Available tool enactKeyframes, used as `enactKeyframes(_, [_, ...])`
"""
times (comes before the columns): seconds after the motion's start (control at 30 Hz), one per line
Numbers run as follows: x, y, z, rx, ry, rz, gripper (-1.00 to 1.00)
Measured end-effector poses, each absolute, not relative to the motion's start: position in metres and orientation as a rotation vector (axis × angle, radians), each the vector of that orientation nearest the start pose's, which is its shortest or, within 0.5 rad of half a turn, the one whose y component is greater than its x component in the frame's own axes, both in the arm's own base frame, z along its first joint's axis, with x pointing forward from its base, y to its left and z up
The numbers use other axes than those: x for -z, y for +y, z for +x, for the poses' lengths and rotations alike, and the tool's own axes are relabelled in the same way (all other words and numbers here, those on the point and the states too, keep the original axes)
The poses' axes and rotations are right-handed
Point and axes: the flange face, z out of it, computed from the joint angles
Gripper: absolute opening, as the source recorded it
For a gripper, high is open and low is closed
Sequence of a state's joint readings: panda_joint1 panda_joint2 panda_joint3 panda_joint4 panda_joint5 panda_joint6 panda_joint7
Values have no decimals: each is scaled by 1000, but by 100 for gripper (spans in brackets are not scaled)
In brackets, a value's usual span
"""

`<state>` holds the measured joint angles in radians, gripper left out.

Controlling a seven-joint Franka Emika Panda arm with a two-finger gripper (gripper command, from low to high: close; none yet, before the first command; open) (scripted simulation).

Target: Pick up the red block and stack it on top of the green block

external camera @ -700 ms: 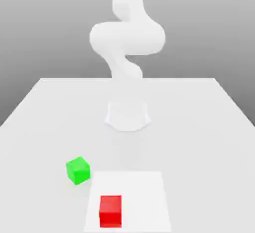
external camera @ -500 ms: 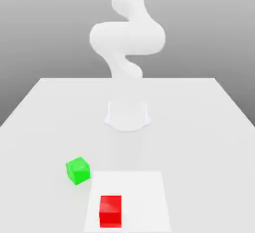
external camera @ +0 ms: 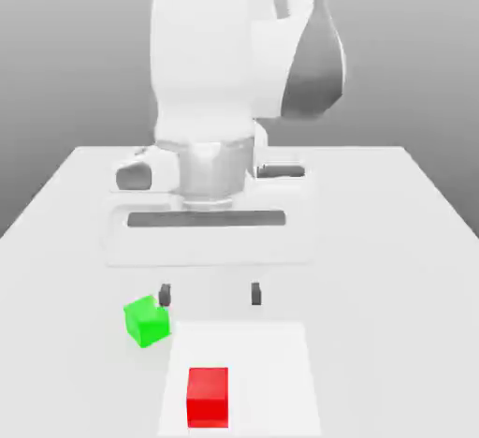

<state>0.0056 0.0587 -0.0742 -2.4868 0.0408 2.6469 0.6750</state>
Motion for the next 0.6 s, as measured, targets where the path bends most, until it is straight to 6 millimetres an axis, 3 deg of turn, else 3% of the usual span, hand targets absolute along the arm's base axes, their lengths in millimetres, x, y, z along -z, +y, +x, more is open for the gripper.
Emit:
enactKeyframes(0.1, [-220,-38,469,31,1183,-2900,0])
enactKeyframes(0.27, [-154,-39,466,1,1185,-2910,0])
enactKeyframes(0.3, [-147,-39,465,0,1185,-2910,-100])
enactKeyframes(0.5, [-143,-39,465,0,1186,-2910,-100])
enactKeyframes(0.6, [-167,-39,466,0,1185,-2910,-100])
